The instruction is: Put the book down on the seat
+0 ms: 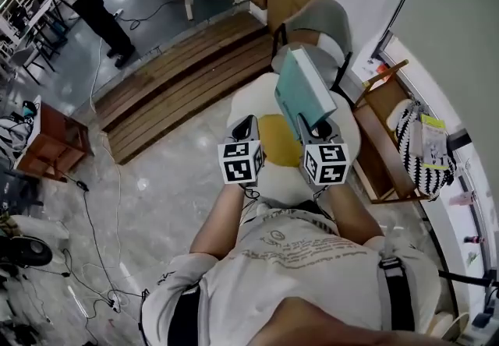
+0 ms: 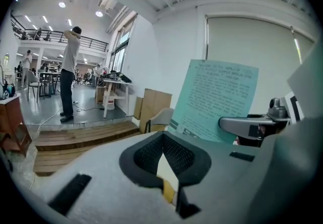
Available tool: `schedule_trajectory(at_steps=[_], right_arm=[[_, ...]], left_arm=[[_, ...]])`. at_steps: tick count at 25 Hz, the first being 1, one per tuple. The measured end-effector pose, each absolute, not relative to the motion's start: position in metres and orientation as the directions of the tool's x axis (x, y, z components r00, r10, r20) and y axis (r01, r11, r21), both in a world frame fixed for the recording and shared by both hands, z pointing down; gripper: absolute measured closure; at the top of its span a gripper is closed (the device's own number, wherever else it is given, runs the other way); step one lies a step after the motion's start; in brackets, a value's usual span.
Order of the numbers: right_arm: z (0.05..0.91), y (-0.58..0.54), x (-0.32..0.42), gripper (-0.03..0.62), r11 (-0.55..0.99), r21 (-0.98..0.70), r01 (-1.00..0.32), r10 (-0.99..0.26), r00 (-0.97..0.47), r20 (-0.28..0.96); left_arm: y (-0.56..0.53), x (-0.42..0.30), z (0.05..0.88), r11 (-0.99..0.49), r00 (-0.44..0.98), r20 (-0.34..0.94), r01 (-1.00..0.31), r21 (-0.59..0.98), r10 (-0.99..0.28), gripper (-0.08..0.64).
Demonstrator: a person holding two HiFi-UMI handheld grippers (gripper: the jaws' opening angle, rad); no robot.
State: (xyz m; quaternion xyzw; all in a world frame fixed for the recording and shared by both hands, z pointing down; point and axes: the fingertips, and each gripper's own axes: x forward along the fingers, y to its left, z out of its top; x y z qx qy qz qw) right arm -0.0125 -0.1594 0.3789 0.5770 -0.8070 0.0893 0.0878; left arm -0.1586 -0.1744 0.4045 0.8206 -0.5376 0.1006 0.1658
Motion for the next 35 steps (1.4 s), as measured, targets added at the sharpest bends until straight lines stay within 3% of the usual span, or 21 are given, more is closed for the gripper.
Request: schedule_trajectory(at_steps=[10, 22, 29, 35], right_arm=[[0.398, -0.2, 0.013, 0.434, 0.378, -0.064, -0.924, -0.885, -0.381, 0.267], [0.462, -0.237, 0.055, 0.433, 0.408, -0.125, -0.904, -0.812, -0.422, 0.404], [0.534, -0.24, 0.086, 0.433, 0.393, -0.207, -0.896, -0.726, -0.441, 0.528], [0.598, -0.219, 0.084, 0.434, 0.495, -0.347, -0.797, -0.565, -0.598, 0.569]], left_arm=[[-0.199, -0.136, 0.417, -0.315, 0.345, 0.391, -0.939, 0.14, -0.853, 0.54], [-0.228, -0.097, 0.469, -0.261, 0.318, 0.495, -0.948, 0.183, -0.809, 0.54], [-0.234, -0.071, 0.527, -0.226, 0.322, 0.573, -0.946, 0.234, -0.754, 0.54], [-0.224, -0.057, 0.574, -0.205, 0.32, 0.639, -0.947, 0.249, -0.699, 0.54]])
